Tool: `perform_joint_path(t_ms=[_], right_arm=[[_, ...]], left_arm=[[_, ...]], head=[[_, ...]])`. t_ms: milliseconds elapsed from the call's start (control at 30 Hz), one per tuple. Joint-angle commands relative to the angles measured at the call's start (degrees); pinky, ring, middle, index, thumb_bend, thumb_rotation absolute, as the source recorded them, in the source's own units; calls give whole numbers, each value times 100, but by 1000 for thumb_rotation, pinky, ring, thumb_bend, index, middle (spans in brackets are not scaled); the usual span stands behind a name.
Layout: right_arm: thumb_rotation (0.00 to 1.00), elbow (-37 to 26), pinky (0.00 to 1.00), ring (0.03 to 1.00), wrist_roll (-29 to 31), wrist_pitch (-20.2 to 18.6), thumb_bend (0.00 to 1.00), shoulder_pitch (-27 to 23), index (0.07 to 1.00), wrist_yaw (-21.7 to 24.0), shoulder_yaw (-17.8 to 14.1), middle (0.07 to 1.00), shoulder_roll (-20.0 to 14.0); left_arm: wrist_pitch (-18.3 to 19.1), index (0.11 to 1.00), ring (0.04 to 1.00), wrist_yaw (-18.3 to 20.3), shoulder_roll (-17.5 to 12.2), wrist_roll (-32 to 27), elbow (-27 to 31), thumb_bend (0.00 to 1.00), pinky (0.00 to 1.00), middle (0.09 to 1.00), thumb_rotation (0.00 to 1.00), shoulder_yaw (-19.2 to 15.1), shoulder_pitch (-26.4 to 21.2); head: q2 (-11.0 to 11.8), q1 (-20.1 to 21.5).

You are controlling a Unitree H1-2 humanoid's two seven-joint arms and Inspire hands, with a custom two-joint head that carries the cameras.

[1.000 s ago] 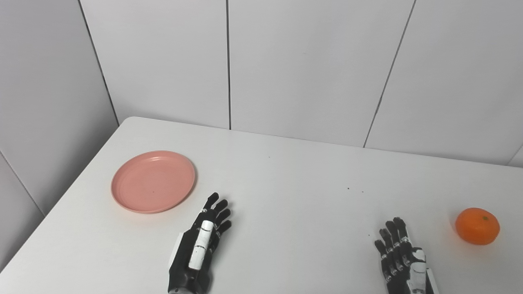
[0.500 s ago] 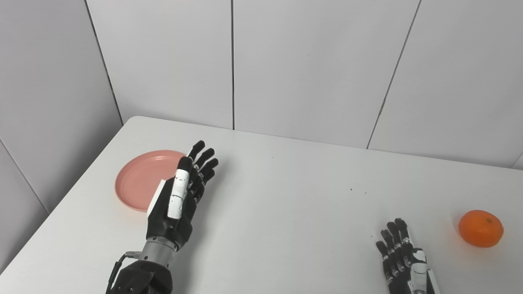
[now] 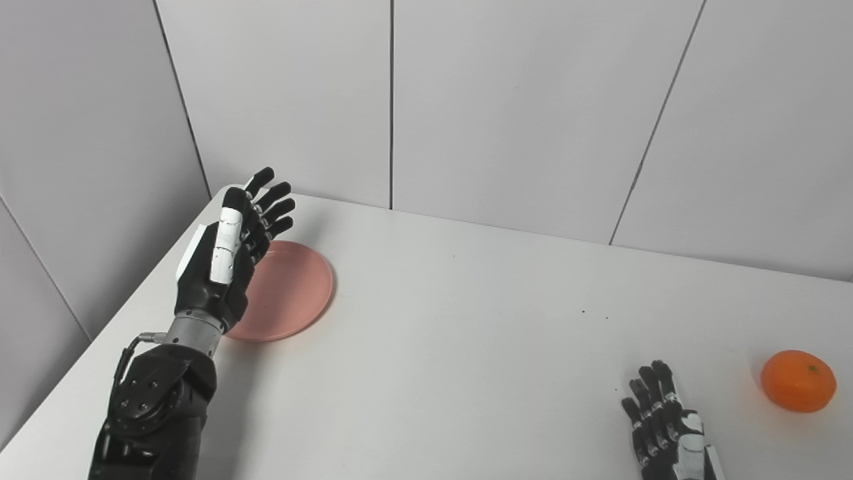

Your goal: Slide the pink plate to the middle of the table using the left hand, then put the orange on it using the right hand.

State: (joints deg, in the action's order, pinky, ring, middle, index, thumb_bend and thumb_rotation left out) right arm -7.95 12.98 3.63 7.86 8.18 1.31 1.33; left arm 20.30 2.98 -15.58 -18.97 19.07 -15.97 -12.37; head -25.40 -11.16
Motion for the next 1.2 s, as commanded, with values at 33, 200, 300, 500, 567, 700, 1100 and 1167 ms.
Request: perform_joint_path(t_ms=[33, 200, 300, 500, 567, 700, 1100, 1167], right_arm=[[1000, 581, 1000, 1000, 14, 208, 836, 226, 989, 80, -50, 988, -80], [1000, 616, 1000, 1000, 42, 235, 836, 216, 988, 77, -58, 987, -77], [1000, 617, 1000, 1000, 34, 245, 837, 219, 990, 70, -57, 987, -75], [1000, 636, 1000, 1000, 16, 271, 831, 233, 998, 68, -65, 992, -63], [1000, 631, 1000, 1000, 28, 246, 828, 234, 999, 72, -66, 993, -66], [1000, 640, 1000, 1000, 20, 243, 817, 228, 1000, 64, -70, 991, -69], [1000, 554, 1000, 1000, 41, 171, 822, 258, 996, 66, -65, 987, -72], [1000, 552, 1000, 1000, 49, 175, 833, 260, 997, 63, -68, 988, -63]], left_arm=[[-445, 886, 856, 126, -263, -171, -129, 979, 859, 861, 907, -214, -421], [-727, 916, 876, 368, -706, -287, -714, 1000, 887, 897, 917, -485, -695], [-918, 910, 860, 514, -915, -363, -1074, 1000, 859, 891, 906, -588, -797], [-1357, 872, 829, 815, -1296, -370, -1871, 1000, 795, 854, 867, -702, -983], [-1502, 867, 833, 945, -1405, -396, -2142, 1000, 797, 852, 865, -726, -1037], [-1697, 865, 846, 1143, -1560, -542, -2677, 1000, 808, 862, 841, -812, -1169], [-2198, 913, 855, 1081, -1426, -633, -3860, 984, 808, 867, 850, -965, -1244], [-2295, 884, 842, 1066, -1398, -570, -4086, 990, 787, 863, 857, -940, -1252]], head=[[-8, -15], [-10, -33], [-10, -33], [30, -72], [28, -68], [34, -73], [-25, -46], [-27, -37]])
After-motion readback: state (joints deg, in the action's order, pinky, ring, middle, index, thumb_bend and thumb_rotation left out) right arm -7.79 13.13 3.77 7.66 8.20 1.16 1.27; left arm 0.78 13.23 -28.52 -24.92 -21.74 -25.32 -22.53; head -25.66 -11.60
